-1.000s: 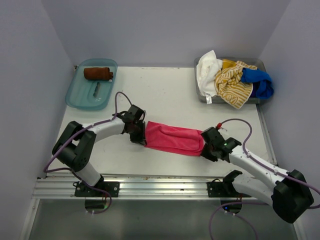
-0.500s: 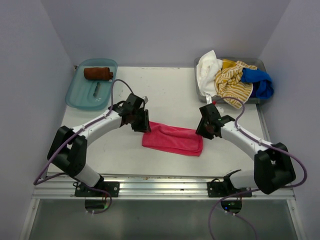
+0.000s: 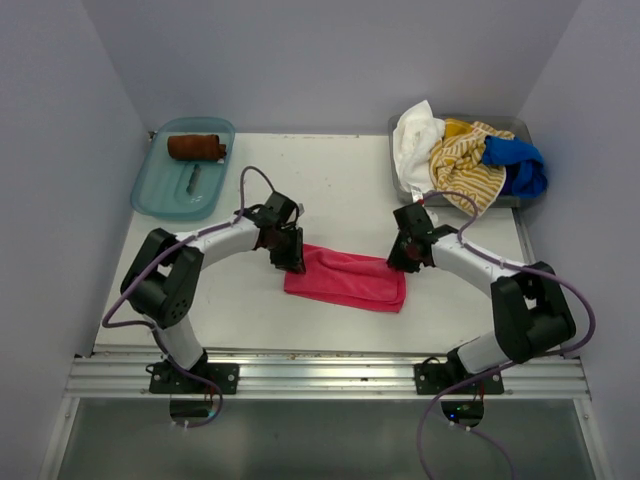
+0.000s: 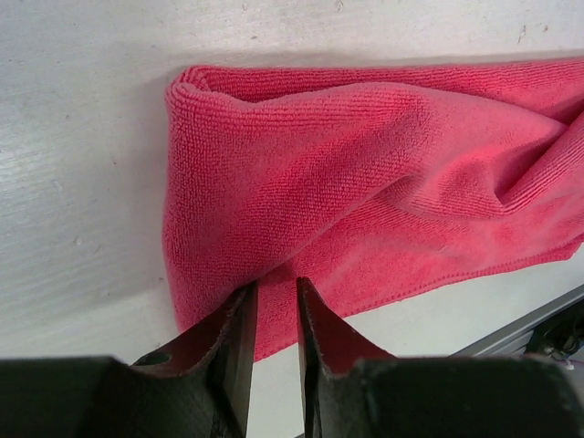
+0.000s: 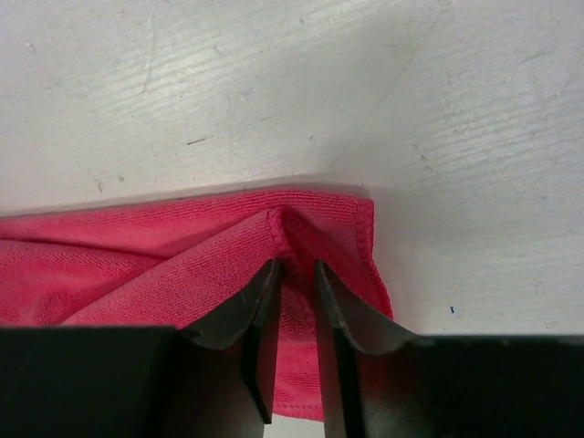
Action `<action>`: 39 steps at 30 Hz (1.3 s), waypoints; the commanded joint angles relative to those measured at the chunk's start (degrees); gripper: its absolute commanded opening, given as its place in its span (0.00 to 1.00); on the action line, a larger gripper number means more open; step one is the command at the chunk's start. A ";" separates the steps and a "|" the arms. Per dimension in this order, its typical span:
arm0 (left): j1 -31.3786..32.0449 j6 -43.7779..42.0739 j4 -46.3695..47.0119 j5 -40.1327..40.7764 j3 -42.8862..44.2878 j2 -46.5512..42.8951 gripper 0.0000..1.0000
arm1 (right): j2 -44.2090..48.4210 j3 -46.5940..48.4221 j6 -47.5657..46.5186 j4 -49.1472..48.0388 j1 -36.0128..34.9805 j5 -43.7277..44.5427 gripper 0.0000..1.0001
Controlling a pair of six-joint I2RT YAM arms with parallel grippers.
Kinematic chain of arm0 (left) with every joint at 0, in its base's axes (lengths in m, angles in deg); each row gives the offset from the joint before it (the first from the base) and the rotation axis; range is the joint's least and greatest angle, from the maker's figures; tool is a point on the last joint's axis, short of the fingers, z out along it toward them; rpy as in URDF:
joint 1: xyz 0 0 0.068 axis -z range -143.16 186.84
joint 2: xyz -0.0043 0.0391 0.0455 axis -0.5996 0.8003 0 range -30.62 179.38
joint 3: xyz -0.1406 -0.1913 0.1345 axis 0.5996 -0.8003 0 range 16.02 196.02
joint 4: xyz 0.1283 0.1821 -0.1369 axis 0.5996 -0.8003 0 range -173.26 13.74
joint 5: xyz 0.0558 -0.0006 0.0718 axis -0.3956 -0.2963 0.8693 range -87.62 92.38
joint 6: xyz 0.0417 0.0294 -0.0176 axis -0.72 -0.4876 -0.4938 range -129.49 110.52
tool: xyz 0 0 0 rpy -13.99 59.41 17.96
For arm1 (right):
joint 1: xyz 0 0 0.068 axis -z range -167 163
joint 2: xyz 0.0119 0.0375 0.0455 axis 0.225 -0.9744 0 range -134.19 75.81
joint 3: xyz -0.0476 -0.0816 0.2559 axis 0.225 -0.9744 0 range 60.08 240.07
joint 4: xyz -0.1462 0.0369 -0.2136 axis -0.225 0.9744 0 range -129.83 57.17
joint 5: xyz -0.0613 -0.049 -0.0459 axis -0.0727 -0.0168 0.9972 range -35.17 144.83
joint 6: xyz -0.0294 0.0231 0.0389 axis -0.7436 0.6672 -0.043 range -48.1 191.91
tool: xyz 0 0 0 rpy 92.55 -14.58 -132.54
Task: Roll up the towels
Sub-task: Fold the towel
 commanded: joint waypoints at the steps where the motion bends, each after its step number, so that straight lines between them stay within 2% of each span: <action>1: -0.44 -1.90 3.35 -1.34 0.32 0.62 0.26 | -1.34 2.33 0.66 -1.96 0.46 0.27 0.23; 2: -0.44 -1.90 3.35 -1.34 -0.03 0.54 0.26 | -1.08 2.42 0.75 -1.88 0.55 0.45 0.11; 5: -0.44 -1.99 3.71 -1.25 -0.65 0.89 0.26 | 0.33 1.81 1.81 -1.79 0.55 2.19 0.00; 13: -0.44 -1.64 5.11 -0.90 -2.50 2.82 0.23 | 10.08 -1.01 4.44 0.41 0.55 10.20 0.00; 28: -0.35 -1.99 4.85 -0.90 -2.85 2.82 0.23 | 11.49 -4.70 7.35 2.08 0.63 15.48 0.00; 29: -0.44 -2.08 4.85 -0.90 -2.85 2.82 0.23 | 11.49 -4.44 6.39 2.43 0.64 15.74 0.04; 32: -0.35 -2.08 4.76 -0.90 -2.68 3.09 0.23 | 11.14 -2.59 4.54 4.01 0.63 15.39 0.31; 34: -0.44 -2.08 4.67 -0.99 -2.50 2.91 0.23 | 13.85 -3.46 3.49 2.97 0.55 13.99 0.43; 36: -0.44 -2.08 4.58 -0.99 -2.32 2.74 0.23 | 18.32 -5.91 2.78 0.85 0.64 11.71 0.48; 39: -0.44 -2.08 4.41 -0.90 -2.15 2.47 0.23 | 22.03 -9.34 3.30 -0.03 0.46 8.02 0.44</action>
